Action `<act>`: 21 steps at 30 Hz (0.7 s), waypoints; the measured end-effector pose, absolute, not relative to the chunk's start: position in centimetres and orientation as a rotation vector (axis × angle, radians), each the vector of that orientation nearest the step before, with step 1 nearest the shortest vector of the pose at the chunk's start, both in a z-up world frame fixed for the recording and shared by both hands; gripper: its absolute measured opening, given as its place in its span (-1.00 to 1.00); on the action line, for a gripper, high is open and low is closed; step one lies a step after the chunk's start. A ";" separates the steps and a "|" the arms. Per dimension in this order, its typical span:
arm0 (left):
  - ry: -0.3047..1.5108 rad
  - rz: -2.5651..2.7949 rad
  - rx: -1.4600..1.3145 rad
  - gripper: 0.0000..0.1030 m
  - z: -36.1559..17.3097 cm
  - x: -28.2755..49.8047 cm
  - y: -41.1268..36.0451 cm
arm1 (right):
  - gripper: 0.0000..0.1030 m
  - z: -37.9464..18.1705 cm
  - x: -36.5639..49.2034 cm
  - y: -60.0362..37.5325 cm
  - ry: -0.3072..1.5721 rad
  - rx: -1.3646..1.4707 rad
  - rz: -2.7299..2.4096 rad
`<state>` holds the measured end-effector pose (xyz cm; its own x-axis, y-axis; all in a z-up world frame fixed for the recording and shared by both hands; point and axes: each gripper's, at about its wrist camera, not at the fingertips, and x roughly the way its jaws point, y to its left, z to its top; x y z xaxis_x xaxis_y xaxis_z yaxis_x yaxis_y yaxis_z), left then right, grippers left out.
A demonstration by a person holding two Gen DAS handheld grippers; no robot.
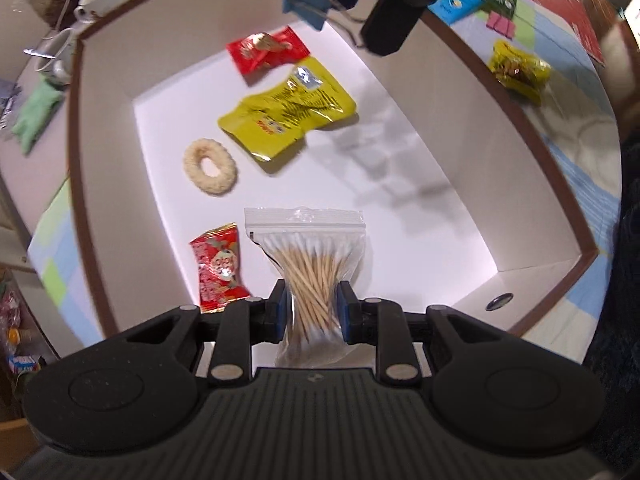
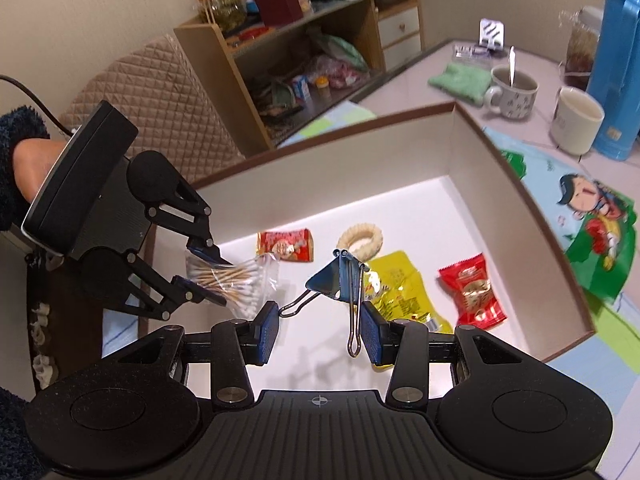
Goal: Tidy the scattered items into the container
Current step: 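Carry the cotton-swab bag and blue binder clip over the box with both grippers, then open the left gripper to drop the cotton-swab bag while the right releases the blue clip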
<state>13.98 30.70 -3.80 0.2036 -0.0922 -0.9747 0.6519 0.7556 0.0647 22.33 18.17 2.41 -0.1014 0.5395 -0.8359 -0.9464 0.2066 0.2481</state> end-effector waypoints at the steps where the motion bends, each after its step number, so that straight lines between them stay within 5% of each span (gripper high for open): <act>1: 1.281 -0.569 0.530 -0.56 -4.1 14.1 30.6 | -0.17 2.0 22.5 18.3 1.045 -0.517 1.344; 3: 1.290 -0.594 0.521 -0.40 -4.6 14.3 30.3 | -0.17 1.3 22.7 18.5 1.064 -0.521 1.339; 5: 1.297 -0.609 0.514 0.13 -5.0 14.5 29.9 | -0.17 0.7 22.9 18.6 1.083 -0.526 1.333; 7: 1.295 -0.624 0.514 0.26 -5.3 14.5 29.5 | -0.17 0.1 23.1 18.6 1.101 -0.532 1.329; 21: 1.304 -0.571 0.535 0.29 -5.6 14.7 30.2 | -0.17 -4.1 20.5 19.8 1.210 -0.617 1.335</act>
